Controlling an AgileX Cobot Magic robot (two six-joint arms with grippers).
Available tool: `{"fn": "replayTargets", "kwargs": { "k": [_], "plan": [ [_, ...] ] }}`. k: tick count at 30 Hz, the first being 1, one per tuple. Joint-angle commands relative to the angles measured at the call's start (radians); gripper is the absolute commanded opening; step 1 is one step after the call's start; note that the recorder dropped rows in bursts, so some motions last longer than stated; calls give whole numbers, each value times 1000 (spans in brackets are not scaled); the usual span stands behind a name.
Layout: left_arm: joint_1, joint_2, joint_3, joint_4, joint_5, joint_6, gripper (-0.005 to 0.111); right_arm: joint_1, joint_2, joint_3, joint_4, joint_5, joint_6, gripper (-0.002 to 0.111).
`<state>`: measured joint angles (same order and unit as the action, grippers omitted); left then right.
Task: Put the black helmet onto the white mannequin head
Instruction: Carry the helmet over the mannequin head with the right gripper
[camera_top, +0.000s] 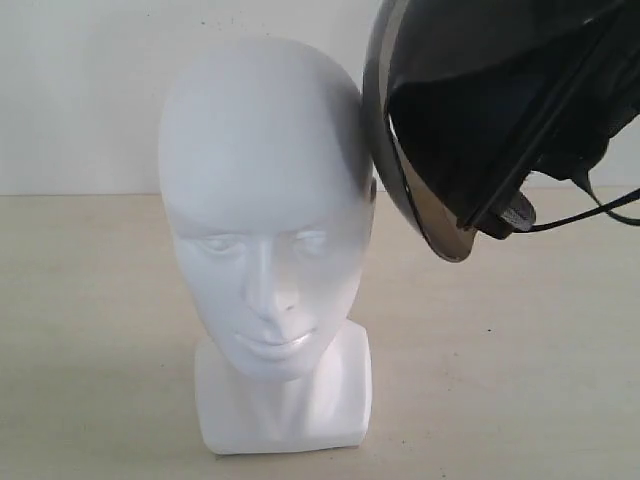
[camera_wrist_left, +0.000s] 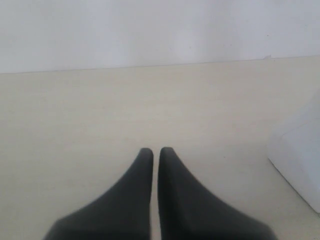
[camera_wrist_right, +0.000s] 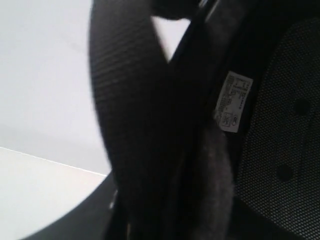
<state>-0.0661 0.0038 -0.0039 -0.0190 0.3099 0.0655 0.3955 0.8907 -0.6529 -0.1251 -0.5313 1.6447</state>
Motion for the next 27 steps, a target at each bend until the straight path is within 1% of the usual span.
{"fn": "replayTargets", "kwargs": {
  "k": [1,3,4,9,10,11,12,16,22,27],
  "plan": [
    [-2,-4,4,0,-3,6,4,3,-9,14,98,-222,25,0],
    [-2,-4,4,0,-3,6,4,-12,-9,34,157,-315,27,0],
    [-2,-4,4,0,-3,6,4,-24,-9,39,164,-333,44,0],
    [-2,-4,4,0,-3,6,4,-111,-7,49,107,-379,156,0],
    [-2,-4,4,0,-3,6,4,-150,3,49,78,-416,206,0],
    [-2,-4,4,0,-3,6,4,-169,13,49,74,-453,239,0],
    [-2,-4,4,0,-3,6,4,-199,45,49,72,-527,300,0],
    [-2,-4,4,0,-3,6,4,-240,126,46,50,-690,401,0],
    [-2,-4,4,0,-3,6,4,-240,231,30,48,-690,444,0],
    [-2,-4,4,0,-3,6,4,-240,280,-26,49,-690,453,0]
  ]
}}
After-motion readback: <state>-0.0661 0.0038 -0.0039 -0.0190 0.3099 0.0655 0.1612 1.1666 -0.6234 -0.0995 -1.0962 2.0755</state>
